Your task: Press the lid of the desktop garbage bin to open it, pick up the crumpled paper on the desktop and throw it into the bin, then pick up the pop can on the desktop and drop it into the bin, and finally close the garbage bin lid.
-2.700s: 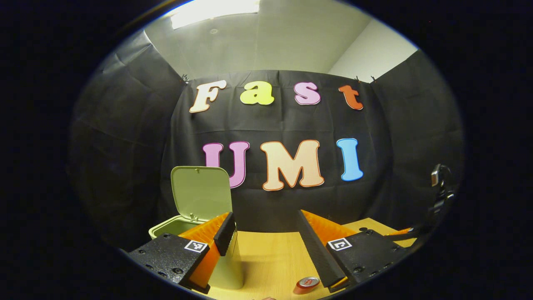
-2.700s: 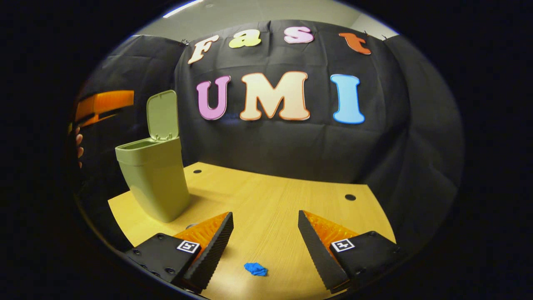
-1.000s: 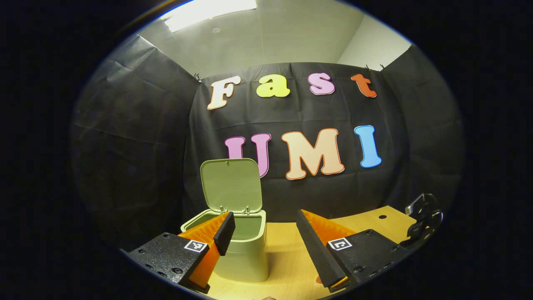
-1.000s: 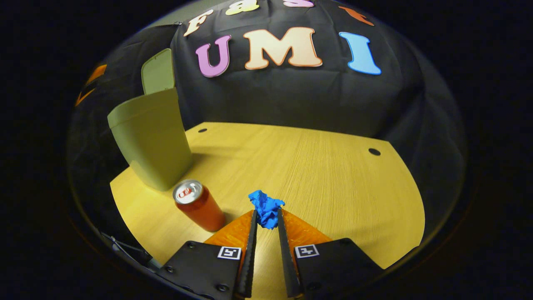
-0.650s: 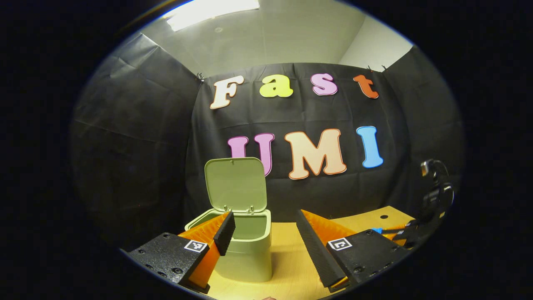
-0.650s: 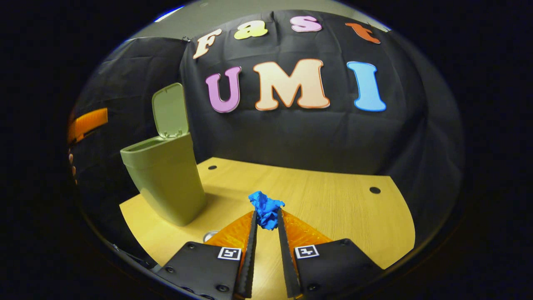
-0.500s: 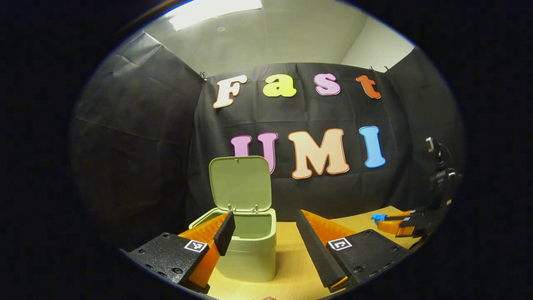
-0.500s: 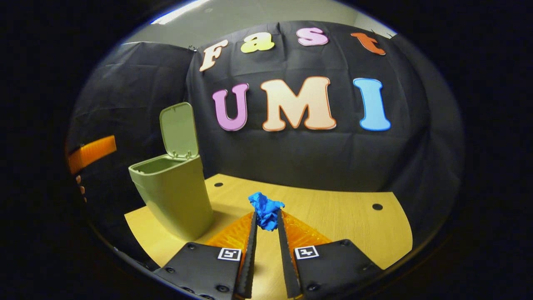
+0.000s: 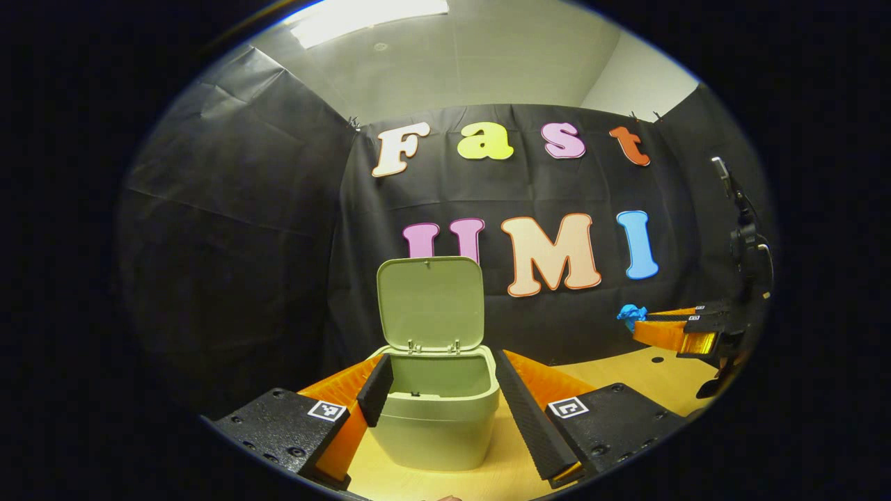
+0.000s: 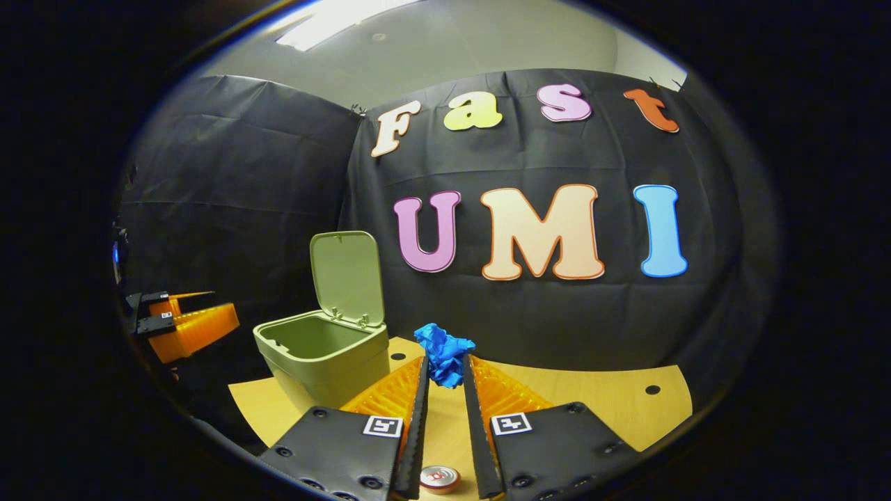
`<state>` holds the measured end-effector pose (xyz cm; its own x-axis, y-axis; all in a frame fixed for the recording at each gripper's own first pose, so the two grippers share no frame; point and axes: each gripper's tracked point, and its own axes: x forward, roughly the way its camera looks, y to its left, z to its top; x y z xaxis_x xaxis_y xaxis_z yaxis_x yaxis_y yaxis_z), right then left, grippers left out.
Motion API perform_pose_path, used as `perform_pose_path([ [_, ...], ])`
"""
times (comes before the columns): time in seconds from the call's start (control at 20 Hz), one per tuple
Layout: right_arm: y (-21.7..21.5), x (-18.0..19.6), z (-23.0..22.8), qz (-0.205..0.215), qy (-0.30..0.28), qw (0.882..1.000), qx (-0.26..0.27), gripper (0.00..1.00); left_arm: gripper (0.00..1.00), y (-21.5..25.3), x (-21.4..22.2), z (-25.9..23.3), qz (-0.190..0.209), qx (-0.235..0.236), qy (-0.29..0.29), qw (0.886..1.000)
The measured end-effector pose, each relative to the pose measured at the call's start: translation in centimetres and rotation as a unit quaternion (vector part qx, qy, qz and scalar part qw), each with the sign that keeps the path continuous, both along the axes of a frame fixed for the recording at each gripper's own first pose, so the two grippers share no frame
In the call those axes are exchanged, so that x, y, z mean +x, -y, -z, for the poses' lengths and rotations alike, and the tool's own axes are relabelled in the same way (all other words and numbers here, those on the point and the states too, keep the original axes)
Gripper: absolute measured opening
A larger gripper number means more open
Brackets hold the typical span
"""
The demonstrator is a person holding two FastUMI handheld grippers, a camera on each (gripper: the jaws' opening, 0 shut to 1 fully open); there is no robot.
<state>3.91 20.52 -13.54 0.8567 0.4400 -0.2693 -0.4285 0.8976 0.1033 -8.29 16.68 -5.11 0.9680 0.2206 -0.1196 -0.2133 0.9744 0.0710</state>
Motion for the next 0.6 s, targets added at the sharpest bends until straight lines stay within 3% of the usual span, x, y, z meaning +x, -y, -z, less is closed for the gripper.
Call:
perform_pose_path([
  [0.6,-13.5,0.5,1.7,-0.074,0.001,0.997,0.016,0.3,0.89,-8.0,-1.7,1.5,-0.03,0.007,-0.012,0.999],
])
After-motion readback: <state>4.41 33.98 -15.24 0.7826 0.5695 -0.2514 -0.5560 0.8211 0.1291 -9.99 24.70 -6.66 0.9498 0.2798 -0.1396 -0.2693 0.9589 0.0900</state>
